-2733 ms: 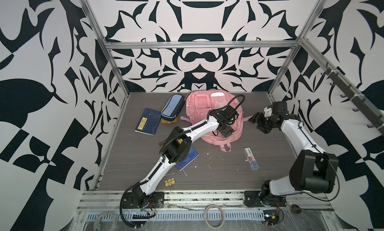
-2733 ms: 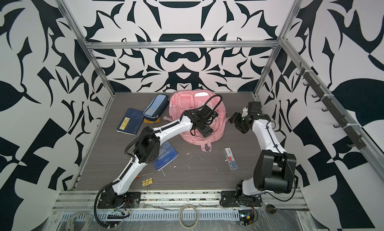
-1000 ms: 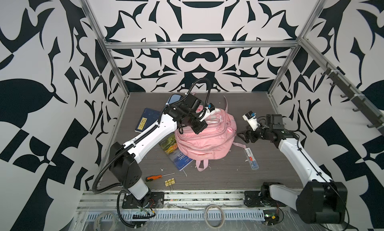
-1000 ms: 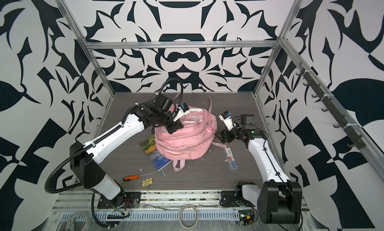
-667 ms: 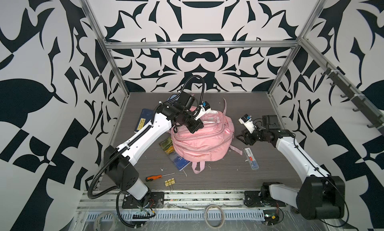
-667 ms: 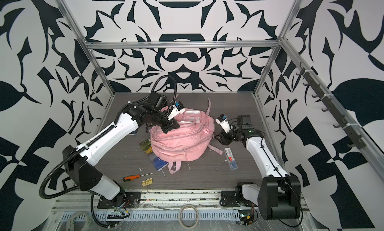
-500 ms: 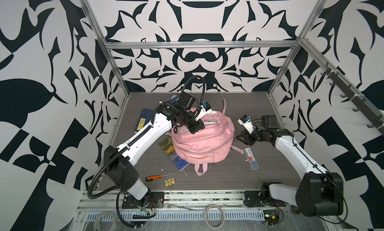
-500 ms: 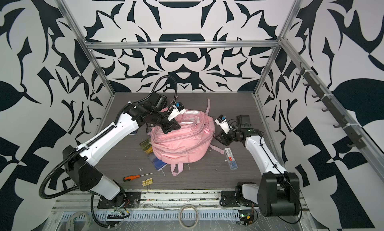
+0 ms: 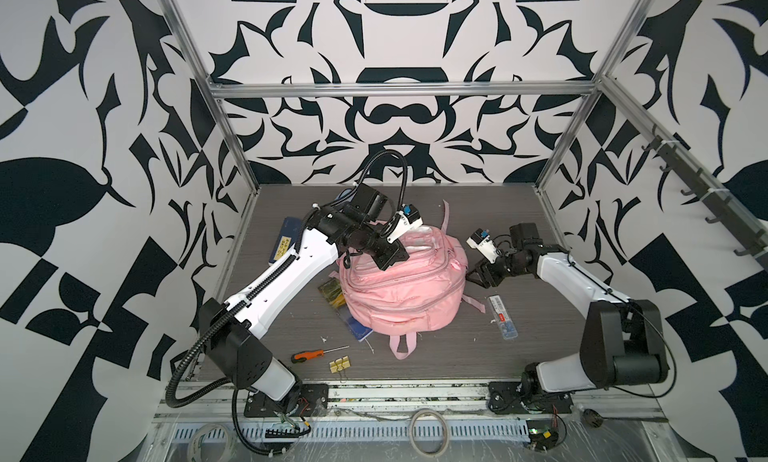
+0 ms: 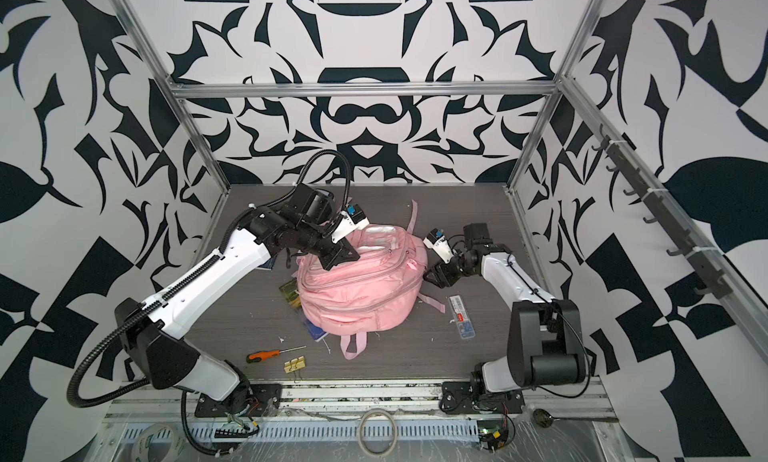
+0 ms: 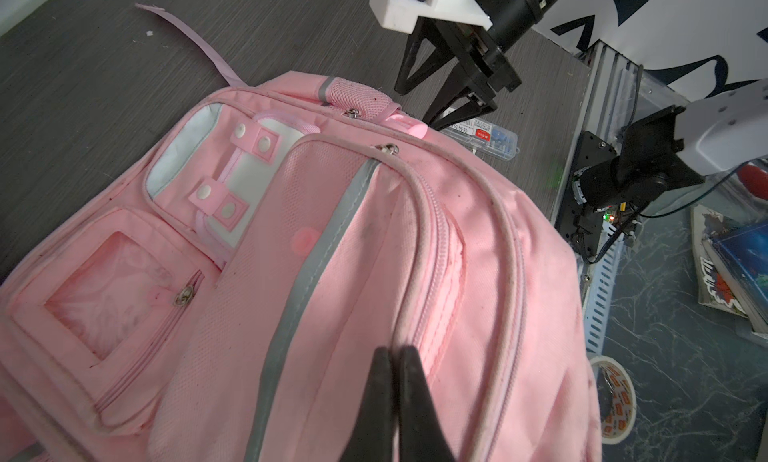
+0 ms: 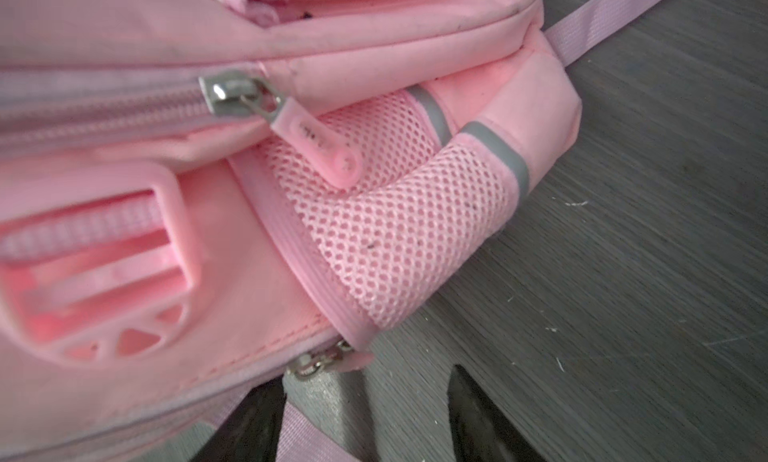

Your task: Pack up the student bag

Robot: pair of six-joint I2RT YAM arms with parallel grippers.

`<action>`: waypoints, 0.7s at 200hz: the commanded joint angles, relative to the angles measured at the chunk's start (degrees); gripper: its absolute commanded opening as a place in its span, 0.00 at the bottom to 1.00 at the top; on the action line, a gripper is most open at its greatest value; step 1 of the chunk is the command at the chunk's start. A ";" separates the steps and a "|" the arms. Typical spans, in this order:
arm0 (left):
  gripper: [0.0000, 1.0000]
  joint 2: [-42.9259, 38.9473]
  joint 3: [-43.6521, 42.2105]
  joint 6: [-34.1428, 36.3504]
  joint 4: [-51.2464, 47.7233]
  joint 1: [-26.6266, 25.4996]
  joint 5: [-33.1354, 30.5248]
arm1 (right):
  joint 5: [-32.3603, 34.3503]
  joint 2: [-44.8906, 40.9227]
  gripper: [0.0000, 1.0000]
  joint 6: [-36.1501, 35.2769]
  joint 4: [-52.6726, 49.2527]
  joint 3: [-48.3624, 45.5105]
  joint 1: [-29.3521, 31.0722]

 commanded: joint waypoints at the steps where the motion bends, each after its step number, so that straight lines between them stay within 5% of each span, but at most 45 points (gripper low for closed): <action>1: 0.00 -2.91 0.07 -0.11 0.57 0.23 3.65 | -1.48 -0.12 0.65 -1.36 -1.18 1.45 0.95; 103: 0.00 -1.22 0.66 0.07 0.16 0.25 4.21 | -3.58 6.20 0.63 -1.26 -1.27 4.37 3.56; 140: 0.00 -0.80 0.75 -0.55 0.88 0.24 4.29 | -4.65 8.12 0.55 -0.75 -1.35 5.18 3.56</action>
